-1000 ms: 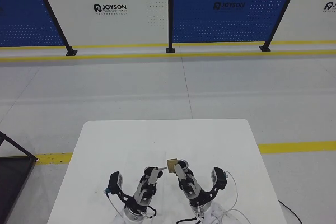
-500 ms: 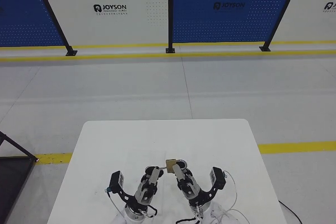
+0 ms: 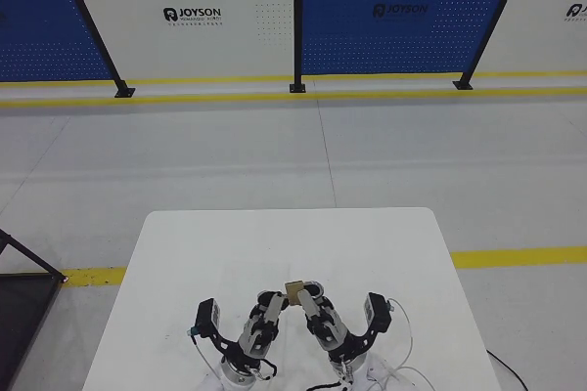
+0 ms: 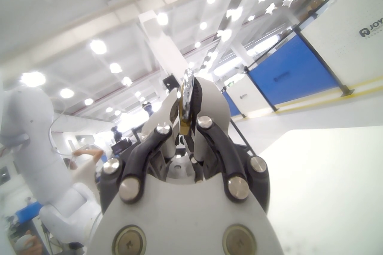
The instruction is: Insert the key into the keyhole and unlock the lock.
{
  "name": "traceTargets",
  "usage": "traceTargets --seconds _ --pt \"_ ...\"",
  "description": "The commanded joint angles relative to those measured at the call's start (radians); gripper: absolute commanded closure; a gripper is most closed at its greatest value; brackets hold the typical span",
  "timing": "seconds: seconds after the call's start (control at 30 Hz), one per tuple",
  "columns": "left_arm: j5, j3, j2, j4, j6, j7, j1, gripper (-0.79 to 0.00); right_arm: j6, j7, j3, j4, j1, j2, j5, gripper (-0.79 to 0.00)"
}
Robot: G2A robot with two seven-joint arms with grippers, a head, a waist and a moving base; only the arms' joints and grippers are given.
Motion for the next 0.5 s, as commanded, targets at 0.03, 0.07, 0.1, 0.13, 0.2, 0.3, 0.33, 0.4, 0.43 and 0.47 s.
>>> traceTargets --seconds 0.03,0.07,0.1,0.13,0.2,0.3,0.33,0.4,0.43,0.47 --pt "0.001 -0.001 0.000 0.002 0.003 0.003 0.000 -0.391 -0.005 -0.004 0.007 -0.003 -0.003 0.001 0.002 0.000" --pt "0.000 -0.001 0.000 0.001 0.003 0.003 0.001 -0.406 -0.008 -0.006 0.010 -0.005 -0.005 0.001 0.004 0.000" --pt "0.000 -0.002 0.000 0.001 0.003 0.003 0.001 -0.403 -0.010 -0.005 0.012 -0.005 -0.006 0.002 0.005 0.000" --pt "-0.001 -0.003 0.000 0.001 0.003 0.003 0.002 -0.397 -0.012 -0.005 0.015 -0.007 -0.008 0.002 0.006 0.000" --pt "-0.001 -0.006 0.001 0.001 0.002 0.002 0.004 -0.385 -0.015 -0.004 0.019 -0.010 -0.012 0.003 0.007 0.000" --pt "0.002 -0.011 0.002 0.000 0.000 0.000 0.007 -0.354 -0.018 0.001 0.026 -0.013 -0.014 0.004 0.010 0.000" --pt "0.003 -0.012 0.003 -0.001 -0.001 -0.001 0.008 -0.345 -0.020 0.004 0.027 -0.013 -0.015 0.004 0.013 0.000" --pt "0.005 -0.015 0.004 0.001 -0.007 -0.007 0.009 -0.339 -0.021 0.011 0.030 -0.014 -0.016 0.005 0.019 0.000" --pt "0.004 -0.017 0.004 0.002 -0.008 -0.008 0.010 -0.339 -0.022 0.015 0.032 -0.015 -0.016 0.005 0.022 0.000" --pt "0.004 -0.017 0.005 0.003 -0.010 -0.010 0.010 -0.320 -0.024 0.021 0.032 -0.015 -0.017 0.005 0.026 0.000"
